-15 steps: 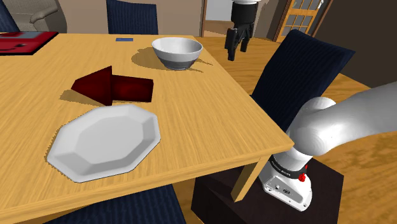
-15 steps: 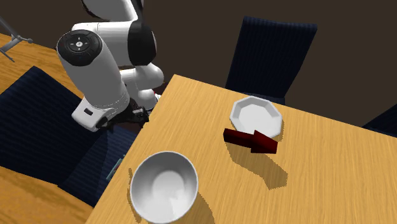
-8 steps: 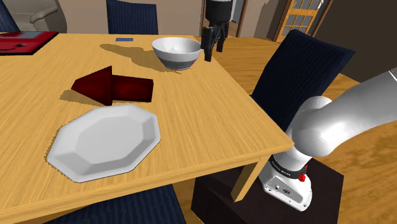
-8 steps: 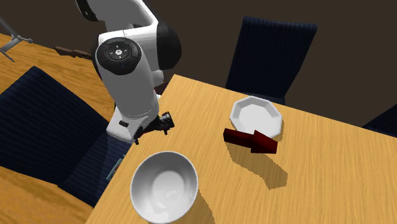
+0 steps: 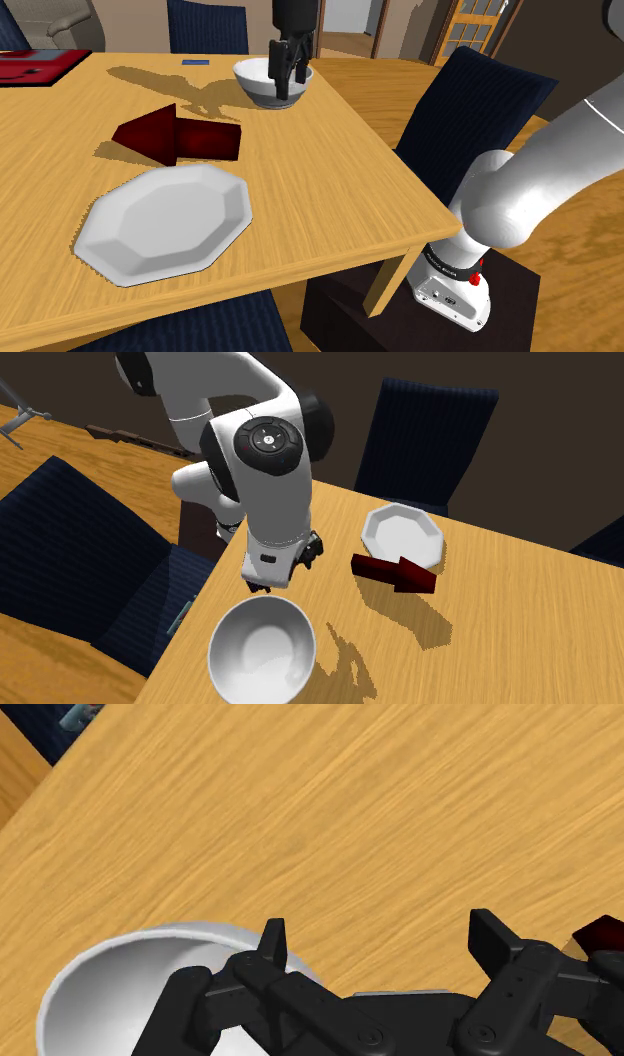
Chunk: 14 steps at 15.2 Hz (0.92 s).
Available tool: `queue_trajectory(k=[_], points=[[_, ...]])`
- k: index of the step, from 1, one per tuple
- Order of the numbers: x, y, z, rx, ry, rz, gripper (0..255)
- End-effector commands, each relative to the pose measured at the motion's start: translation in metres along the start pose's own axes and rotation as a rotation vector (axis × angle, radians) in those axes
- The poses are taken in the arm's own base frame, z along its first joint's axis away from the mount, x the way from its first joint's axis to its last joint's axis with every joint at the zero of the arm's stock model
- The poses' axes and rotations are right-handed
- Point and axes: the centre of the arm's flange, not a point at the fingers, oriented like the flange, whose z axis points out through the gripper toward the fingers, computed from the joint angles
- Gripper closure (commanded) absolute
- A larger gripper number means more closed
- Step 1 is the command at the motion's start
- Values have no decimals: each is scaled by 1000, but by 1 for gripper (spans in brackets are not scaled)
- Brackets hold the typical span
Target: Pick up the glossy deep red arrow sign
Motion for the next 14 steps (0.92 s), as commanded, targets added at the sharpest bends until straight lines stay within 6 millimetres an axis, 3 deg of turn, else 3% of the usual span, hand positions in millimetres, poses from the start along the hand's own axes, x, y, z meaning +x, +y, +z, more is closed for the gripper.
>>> queue_trajectory(k=[1, 14], points=[[13, -19, -1, 10, 12, -44, 0], [85, -156, -25, 70, 89, -324, 0]])
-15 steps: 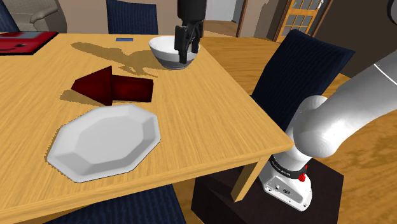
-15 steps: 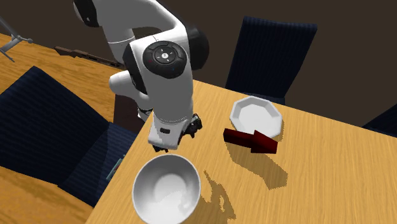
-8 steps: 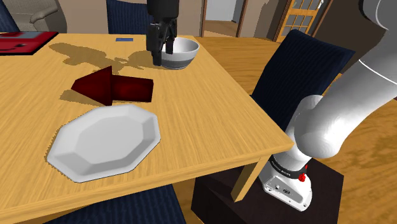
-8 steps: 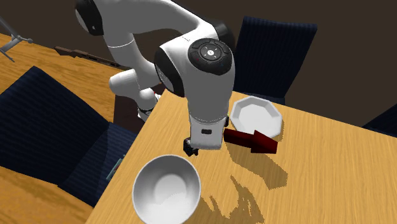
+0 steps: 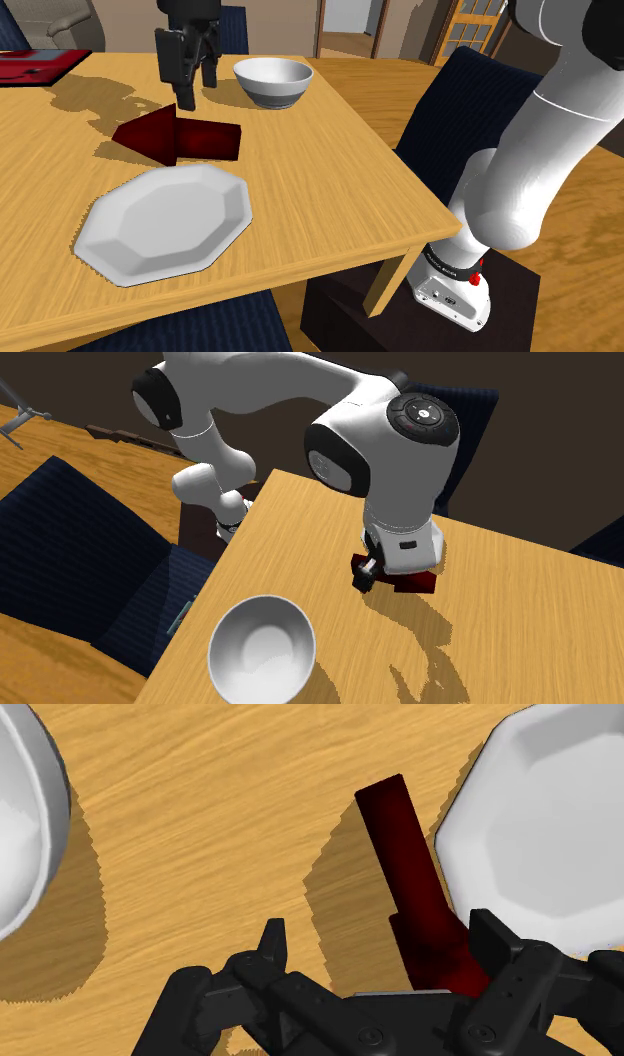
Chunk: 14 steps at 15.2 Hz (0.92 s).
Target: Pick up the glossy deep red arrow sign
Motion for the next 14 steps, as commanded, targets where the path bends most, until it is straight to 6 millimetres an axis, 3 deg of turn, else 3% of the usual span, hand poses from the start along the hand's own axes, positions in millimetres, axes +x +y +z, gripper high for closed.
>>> queue_trajectory(k=[1, 3, 12, 13, 14], points=[[13, -20, 0, 10, 13, -44, 0], [26, -38, -3, 18, 23, -83, 0], [22, -37, 37, 18, 23, -83, 0], [22, -37, 37, 18, 23, -83, 255], [22, -38, 37, 18, 23, -83, 255]])
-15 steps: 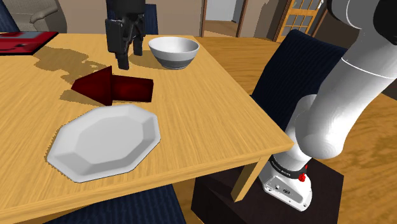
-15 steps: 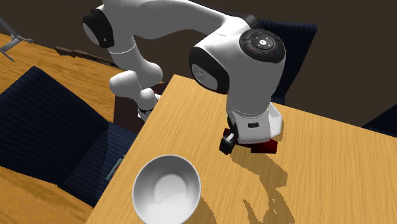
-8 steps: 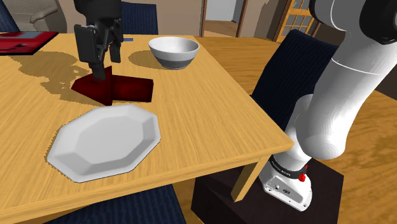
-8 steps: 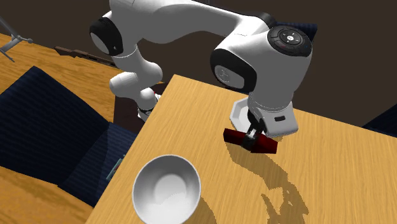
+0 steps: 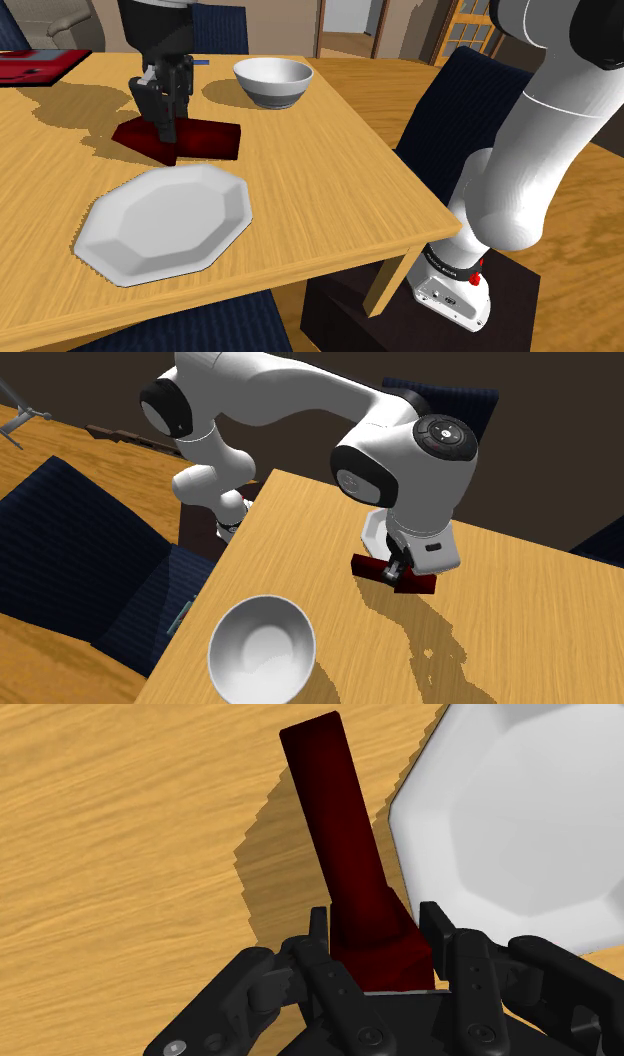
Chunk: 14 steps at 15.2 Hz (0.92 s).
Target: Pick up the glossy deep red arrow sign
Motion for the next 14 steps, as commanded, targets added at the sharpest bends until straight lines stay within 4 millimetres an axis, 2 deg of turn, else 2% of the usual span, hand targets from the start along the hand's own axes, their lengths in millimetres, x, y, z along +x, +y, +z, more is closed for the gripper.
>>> queue_trajectory(k=[1, 8, 14], points=[[0, 0, 1, 0, 0, 0, 255], [0, 0, 1, 0, -1, 0, 255], [3, -1, -31, 0, -1, 0, 255]])
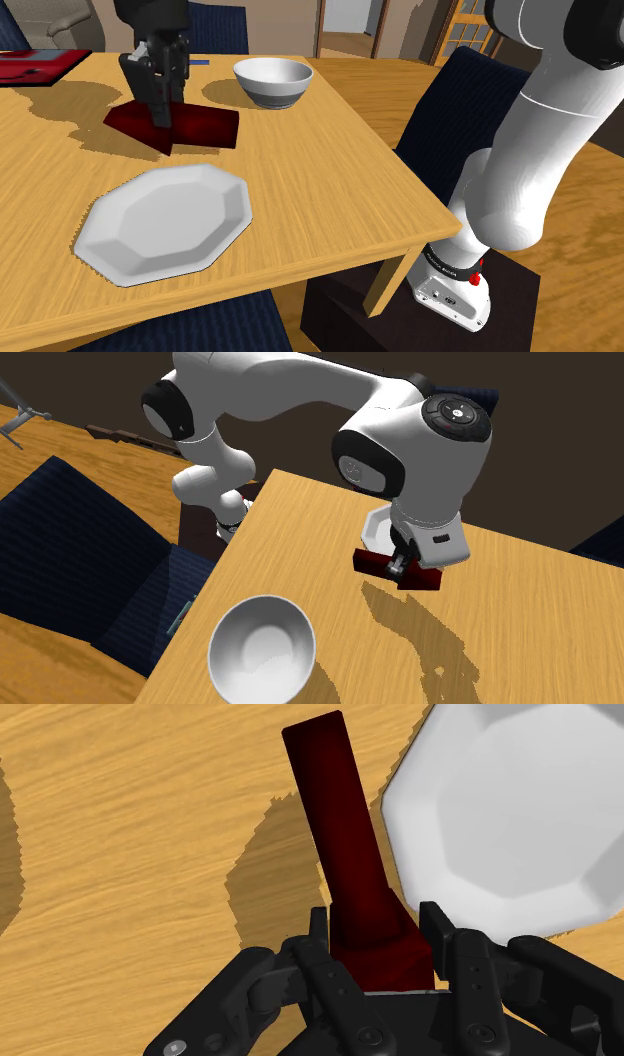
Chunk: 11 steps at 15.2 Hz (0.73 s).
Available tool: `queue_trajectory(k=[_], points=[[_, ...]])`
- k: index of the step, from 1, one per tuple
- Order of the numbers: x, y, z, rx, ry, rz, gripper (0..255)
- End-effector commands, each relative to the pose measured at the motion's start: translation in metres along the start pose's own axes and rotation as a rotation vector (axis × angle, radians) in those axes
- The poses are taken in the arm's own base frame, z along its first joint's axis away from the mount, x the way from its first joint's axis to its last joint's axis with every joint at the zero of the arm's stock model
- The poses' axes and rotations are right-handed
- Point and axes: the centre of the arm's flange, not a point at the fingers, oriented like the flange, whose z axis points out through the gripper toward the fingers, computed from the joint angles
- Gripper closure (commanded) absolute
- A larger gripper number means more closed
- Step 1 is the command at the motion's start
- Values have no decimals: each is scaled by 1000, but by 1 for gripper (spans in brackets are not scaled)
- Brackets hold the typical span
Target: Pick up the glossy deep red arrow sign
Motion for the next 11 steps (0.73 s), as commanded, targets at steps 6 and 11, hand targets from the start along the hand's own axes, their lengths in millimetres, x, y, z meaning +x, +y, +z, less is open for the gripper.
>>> queue_trajectory(k=[6, 11], points=[[3, -1, -37, 0, 0, 0, 255], [5, -1, -53, 0, 0, 0, 255]])
